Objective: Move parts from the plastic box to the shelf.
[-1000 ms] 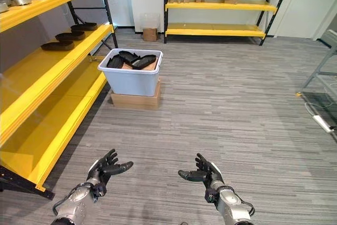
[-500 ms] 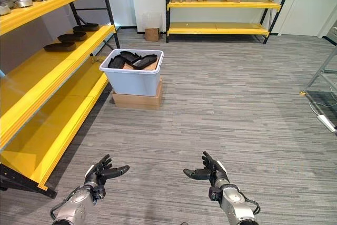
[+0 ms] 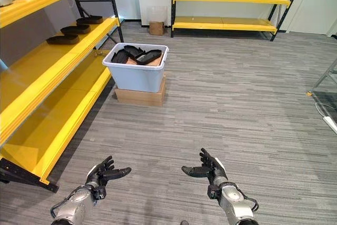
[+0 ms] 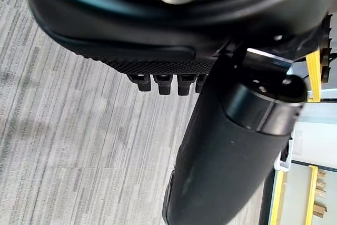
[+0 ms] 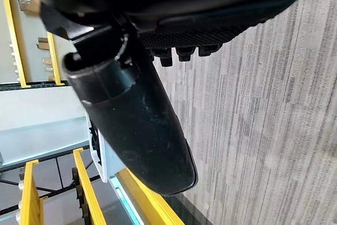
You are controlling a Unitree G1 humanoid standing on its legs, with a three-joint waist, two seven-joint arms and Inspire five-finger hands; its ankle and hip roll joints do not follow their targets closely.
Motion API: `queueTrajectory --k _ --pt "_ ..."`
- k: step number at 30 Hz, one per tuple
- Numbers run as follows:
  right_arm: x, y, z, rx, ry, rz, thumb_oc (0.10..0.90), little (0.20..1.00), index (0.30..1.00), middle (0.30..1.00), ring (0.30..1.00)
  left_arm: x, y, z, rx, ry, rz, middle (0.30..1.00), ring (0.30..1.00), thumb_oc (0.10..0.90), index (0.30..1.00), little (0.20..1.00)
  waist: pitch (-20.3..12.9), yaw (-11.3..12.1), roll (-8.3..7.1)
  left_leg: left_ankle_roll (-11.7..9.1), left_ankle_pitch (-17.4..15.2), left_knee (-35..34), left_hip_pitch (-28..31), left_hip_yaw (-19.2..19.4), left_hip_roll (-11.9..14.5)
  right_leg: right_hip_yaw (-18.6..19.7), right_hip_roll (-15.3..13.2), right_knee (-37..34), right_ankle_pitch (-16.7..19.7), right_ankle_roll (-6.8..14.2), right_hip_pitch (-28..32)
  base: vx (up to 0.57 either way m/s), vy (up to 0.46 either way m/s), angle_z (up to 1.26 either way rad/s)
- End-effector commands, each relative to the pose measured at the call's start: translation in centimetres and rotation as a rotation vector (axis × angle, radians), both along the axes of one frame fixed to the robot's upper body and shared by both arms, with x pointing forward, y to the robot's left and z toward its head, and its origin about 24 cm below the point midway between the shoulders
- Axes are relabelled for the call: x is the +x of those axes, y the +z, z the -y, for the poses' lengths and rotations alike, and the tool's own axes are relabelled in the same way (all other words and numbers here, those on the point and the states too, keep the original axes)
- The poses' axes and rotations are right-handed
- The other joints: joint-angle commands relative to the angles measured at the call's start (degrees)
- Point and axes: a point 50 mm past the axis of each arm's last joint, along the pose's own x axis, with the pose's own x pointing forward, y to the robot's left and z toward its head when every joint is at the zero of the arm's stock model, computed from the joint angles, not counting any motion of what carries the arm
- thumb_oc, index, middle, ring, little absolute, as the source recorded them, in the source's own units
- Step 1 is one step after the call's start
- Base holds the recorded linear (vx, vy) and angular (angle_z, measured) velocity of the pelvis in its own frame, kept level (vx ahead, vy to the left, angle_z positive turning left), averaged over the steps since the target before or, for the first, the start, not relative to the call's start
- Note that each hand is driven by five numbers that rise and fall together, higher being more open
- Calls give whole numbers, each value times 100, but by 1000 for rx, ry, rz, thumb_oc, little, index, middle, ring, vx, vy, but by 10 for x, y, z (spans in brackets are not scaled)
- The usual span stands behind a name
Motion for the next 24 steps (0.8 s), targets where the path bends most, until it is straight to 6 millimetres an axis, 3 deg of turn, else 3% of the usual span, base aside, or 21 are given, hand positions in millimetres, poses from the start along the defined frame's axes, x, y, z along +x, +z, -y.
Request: queueTrajectory --k 1,24 --pt "41 47 -2 42 11 278 900 1000 1000 1000 1000 53 51 0 43 -59 259 1000 1000 900 1000 1000 -142 130 -7 54 -764 -9 112 -26 123 147 -131 488 -741 228 -21 0 0 0" --pt "43 49 6 32 10 266 900 1000 1000 1000 1000 49 47 4 -3 -88 262 1000 1000 900 1000 1000 -242 158 15 -73 -752 8 168 -15 181 48 -80 236 -737 153 171 3 3 0"
